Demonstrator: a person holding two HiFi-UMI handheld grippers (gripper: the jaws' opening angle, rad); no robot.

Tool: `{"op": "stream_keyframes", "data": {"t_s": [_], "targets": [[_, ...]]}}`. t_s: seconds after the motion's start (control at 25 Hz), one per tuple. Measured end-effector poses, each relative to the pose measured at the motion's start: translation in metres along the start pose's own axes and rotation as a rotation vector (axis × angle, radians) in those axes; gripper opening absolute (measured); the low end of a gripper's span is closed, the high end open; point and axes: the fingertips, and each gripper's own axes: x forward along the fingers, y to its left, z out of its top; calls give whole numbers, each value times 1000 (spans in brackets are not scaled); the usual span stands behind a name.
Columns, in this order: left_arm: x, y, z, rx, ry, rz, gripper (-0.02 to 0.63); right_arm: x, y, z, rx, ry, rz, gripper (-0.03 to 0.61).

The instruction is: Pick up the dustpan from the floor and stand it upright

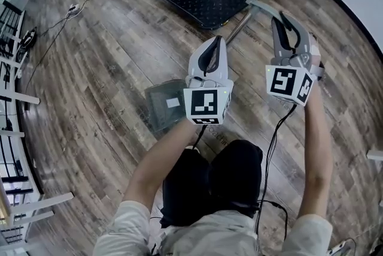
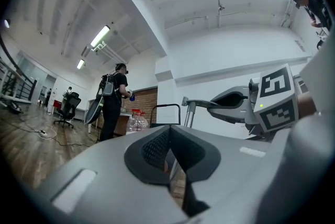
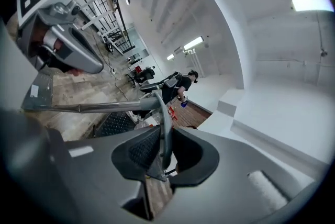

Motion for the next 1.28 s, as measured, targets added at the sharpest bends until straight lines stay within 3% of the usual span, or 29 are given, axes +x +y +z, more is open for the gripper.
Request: {"op": "stream_keyframes", "data": {"t_s": [0.2, 0.68, 1.0, 1.28], "targets": [[-1, 7, 34, 24, -31, 14, 20, 1, -32, 33, -147, -11, -2, 74], [-12, 33, 68, 53, -67, 61, 20, -1, -54, 100, -503, -78, -14, 74], [-28, 51, 86, 53, -85, 73, 20, -10, -43, 130, -655, -111, -40, 77], [-27, 38, 84, 51, -80, 67, 20, -15, -47, 117, -717, -8, -71, 86]]}}
